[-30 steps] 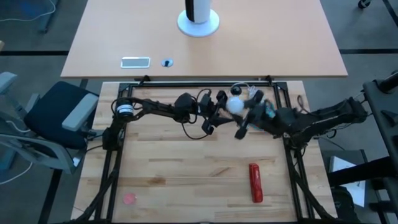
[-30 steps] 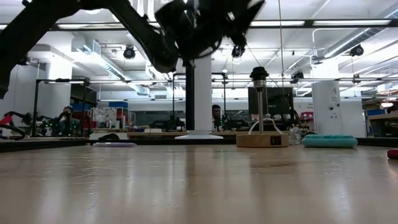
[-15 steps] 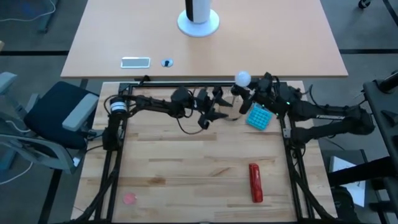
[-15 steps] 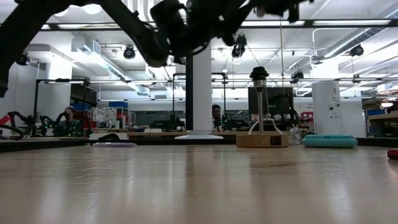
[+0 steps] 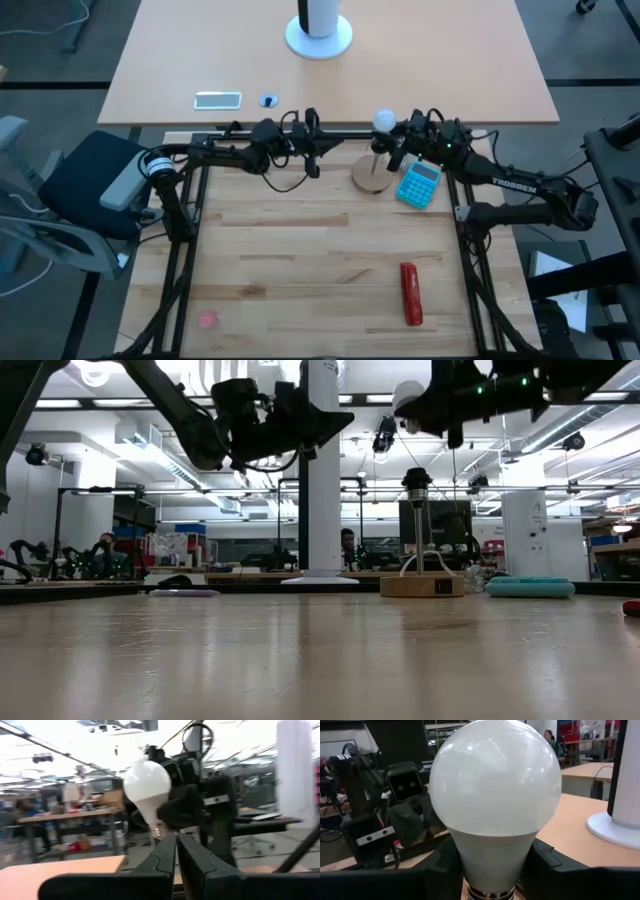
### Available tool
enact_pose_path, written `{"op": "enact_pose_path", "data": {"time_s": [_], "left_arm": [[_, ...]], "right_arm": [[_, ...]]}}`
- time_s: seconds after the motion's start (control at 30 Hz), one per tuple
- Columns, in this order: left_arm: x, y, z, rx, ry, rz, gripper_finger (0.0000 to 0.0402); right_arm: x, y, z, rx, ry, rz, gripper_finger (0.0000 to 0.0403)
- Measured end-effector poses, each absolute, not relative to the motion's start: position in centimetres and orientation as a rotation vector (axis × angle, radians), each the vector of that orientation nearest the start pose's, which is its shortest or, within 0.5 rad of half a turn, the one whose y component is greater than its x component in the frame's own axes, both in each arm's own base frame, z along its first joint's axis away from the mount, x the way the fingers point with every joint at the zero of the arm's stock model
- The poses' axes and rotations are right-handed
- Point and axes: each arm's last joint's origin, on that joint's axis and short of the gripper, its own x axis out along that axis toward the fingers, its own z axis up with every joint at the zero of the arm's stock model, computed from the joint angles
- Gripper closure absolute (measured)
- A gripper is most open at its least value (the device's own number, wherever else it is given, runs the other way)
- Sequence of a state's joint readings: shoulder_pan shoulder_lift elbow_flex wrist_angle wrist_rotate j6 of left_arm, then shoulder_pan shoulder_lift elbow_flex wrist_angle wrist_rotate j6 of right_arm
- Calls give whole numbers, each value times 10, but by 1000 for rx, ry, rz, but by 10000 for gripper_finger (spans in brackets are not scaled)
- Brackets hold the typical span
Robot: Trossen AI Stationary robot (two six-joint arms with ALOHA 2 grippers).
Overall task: Screw lightbulb
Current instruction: Insert the lightbulb into the lamp
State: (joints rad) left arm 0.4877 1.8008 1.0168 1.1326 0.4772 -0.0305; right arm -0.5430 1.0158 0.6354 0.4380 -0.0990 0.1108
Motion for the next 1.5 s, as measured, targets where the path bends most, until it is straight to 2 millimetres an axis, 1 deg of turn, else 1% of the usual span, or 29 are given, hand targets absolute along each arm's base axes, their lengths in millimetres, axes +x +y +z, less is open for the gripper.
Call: {"op": "enact_pose_path", "data": {"time_s": [0.13, 0.27, 0.37, 0.5, 0.57, 0.83, 1.13, 1.4, 1.5], "left_arm": [[344, 169, 259, 152, -303, 34, 399], [346, 169, 263, 198, -314, 40, 400], [347, 170, 268, 220, -328, 43, 401], [351, 173, 272, 305, -303, 61, 401], [356, 176, 274, 332, -302, 70, 401], [371, 196, 276, 286, -315, 82, 401], [385, 207, 273, 247, -271, 79, 401], [389, 209, 273, 248, -261, 48, 401], [390, 210, 271, 298, -230, 56, 401]], "right_arm": [[193, -113, 282, 72, -109, -431, 274], [186, -113, 267, 51, -154, -442, 277], [184, -116, 259, 55, -127, -467, 277], [186, -125, 251, 50, -110, -509, 277], [187, -130, 246, 54, -113, -519, 277], [195, -143, 229, 80, -96, -503, 278], [196, -143, 226, 63, -80, -490, 273], [196, -142, 226, 20, -64, -484, 238], [196, -141, 224, 16, -49, -484, 229]]}}
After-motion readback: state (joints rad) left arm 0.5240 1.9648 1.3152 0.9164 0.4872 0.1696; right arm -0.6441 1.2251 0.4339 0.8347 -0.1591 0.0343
